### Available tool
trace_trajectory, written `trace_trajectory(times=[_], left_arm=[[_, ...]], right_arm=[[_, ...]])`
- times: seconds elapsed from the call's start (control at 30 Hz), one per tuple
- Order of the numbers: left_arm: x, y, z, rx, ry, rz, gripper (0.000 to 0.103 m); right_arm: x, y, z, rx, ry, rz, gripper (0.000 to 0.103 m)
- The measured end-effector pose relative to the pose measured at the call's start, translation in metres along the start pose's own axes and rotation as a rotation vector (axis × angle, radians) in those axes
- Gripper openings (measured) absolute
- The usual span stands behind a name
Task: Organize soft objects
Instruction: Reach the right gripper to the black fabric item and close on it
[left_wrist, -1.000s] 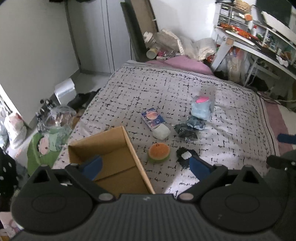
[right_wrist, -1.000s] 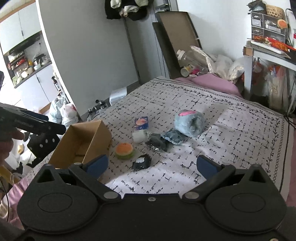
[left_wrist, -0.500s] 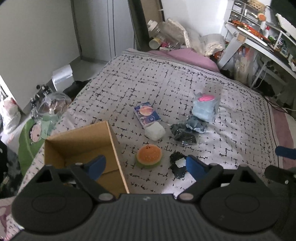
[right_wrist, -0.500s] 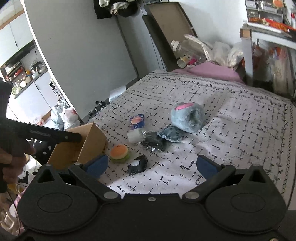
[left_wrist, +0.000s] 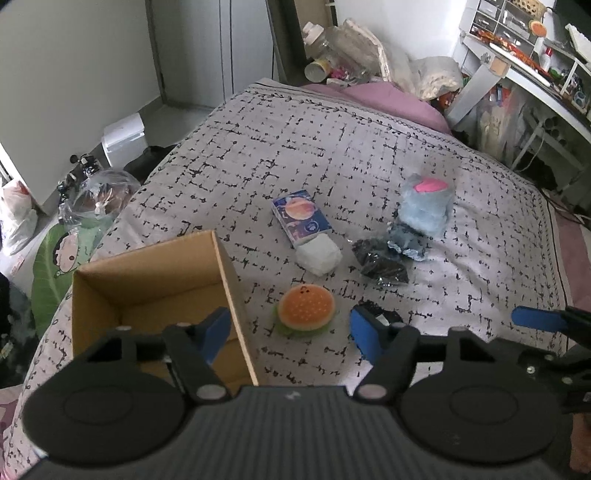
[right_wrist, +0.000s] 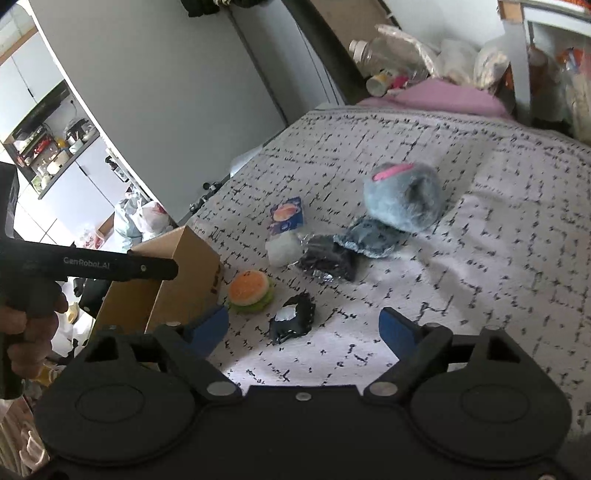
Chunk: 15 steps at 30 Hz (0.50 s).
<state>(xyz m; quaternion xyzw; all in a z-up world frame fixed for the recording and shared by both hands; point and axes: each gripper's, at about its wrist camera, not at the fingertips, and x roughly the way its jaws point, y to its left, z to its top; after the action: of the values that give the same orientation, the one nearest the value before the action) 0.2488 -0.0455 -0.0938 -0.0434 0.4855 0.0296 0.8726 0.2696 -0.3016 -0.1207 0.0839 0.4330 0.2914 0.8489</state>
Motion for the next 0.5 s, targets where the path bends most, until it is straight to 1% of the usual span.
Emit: trace_trajectory(times=[0.13, 0.2, 0.27, 0.4, 0.5], left_arm=[[0.008, 0.001, 0.001, 0.009, 0.002, -0.013, 0.061], [0.011, 0.000, 0.002, 0.022, 0.004, -0.004, 0.057], [0.014, 0.000, 0.003, 0.033, 0.001, -0.008, 0.056], [0.019, -0.002, 0.004, 0.067, -0.003, 0.002, 0.056], [0.025, -0.002, 0.003, 0.080, 0.004, -0.014, 0.056]], right_arm=[[0.017, 0.000, -0.003, 0.021, 0.038, 0.018, 0.080], [0.025, 0.001, -0.005, 0.028, 0.058, 0.028, 0.078], [0.033, 0.002, -0.008, 0.033, 0.079, 0.037, 0.077], [0.051, 0.005, -0.010, 0.037, 0.117, 0.042, 0.067], [0.065, 0.005, -0.010, 0.049, 0.128, 0.048, 0.065]])
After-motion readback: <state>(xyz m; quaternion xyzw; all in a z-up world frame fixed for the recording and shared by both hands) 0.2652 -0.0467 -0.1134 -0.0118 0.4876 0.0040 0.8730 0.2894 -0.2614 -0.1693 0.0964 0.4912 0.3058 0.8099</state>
